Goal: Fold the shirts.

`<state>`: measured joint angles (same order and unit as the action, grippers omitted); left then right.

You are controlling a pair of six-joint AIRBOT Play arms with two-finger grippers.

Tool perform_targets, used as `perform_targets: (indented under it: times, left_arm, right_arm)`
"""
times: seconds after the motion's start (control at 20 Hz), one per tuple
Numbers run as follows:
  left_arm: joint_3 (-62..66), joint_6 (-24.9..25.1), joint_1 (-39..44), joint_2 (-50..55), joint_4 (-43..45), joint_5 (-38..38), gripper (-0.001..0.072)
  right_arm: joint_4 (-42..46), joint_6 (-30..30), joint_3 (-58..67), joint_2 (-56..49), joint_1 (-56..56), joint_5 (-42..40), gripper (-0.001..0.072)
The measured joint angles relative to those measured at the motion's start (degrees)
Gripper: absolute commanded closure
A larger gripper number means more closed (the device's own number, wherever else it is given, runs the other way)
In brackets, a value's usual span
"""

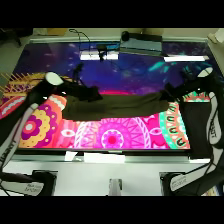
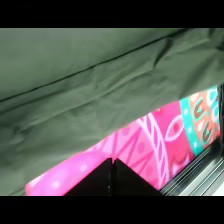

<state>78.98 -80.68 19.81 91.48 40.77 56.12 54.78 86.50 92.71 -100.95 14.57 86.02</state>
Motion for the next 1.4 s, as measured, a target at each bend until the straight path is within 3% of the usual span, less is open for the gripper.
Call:
perform_targets:
  times: [0.45, 0.6, 0.8, 0.95, 1.1, 1.4]
  left_arm:
    - [-0.1, -1.1, 15.0, 15.4, -28.3, -21.6, 0.0669]
    - [1.8, 0.7, 19.1, 19.3, -36.7, -23.7, 0.0670]
    - [3.2, 6.4, 20.4, 20.8, -40.6, -23.2, 0.0672]
    - [3.5, 9.4, 16.9, 16.7, -36.0, -20.1, 0.0672]
    - [2.7, 10.1, 12.4, 8.3, -25.5, -14.0, 0.0673]
    - [-1.2, -0.3, 1.2, -16.7, 5.8, -7.6, 0.0671]
  right_arm:
    - [-1.9, 7.6, 0.1, 24.3, 0.0, 15.6, 0.0683]
    - [-2.0, 10.1, 0.1, 29.1, 0.0, 17.5, 0.0683]
    - [-1.6, 11.6, 0.0, 31.1, 0.0, 17.6, 0.0683]
    - [-0.6, 11.6, -0.2, 30.5, -1.9, 15.9, 0.0683]
    - [0.3, 11.3, -0.2, 28.0, -7.0, 12.5, 0.0683]
    - [-0.9, 11.0, -0.2, 17.8, -22.6, -1.1, 0.0682]
